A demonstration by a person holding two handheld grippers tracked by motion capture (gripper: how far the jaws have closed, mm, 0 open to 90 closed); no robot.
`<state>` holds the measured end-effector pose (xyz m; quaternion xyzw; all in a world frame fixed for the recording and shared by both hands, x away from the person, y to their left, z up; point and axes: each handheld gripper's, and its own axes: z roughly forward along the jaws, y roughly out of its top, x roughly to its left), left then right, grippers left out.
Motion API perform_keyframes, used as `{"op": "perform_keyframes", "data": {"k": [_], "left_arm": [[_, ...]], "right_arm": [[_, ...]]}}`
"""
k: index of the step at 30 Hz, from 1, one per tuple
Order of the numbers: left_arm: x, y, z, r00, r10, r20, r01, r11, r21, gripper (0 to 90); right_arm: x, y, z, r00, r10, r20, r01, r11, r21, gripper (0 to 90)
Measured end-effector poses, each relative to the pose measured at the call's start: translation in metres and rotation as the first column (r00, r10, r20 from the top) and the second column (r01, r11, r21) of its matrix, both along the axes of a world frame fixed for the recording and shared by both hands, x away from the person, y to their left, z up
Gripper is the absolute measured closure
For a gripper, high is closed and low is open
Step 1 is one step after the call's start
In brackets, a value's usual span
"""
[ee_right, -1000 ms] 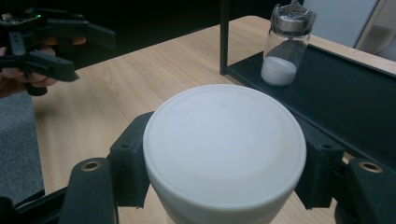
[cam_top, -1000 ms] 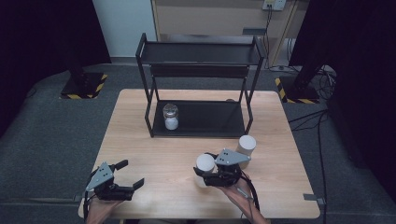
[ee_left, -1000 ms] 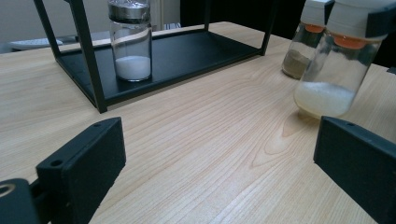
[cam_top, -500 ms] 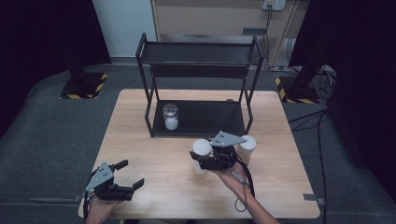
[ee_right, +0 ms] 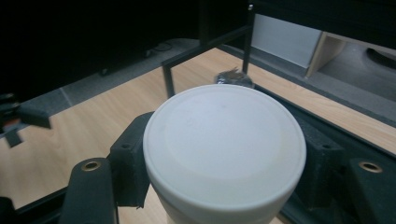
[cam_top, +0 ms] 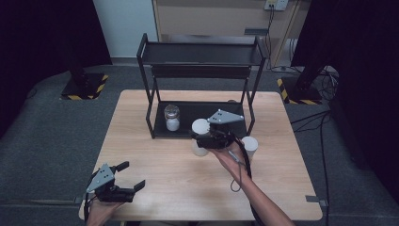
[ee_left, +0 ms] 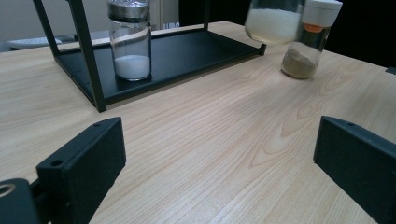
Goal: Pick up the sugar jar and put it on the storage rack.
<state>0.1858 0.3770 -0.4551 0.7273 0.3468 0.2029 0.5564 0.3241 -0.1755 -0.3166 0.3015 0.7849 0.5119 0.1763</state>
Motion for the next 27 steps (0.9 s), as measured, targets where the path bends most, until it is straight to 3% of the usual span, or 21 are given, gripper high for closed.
{"op": "perform_keyframes", "data": {"k": [15,27], "left_arm": [[0.001,0.000,0.000,1.0000,0.002,-0.005,-0.002,1.0000,0.002,1.1],[0.001,0.001,-0.001,1.0000,0.003,-0.006,-0.003,1.0000,-0.003,1.2]], "right_arm": [[0.046,0.022,0.008,0.9934,-0.115,-0.003,0.115,0.9932,-0.020,33.6],[0.076,0.038,-0.002,0.9758,-0.219,-0.008,0.218,0.9757,-0.015,33.6]]}}
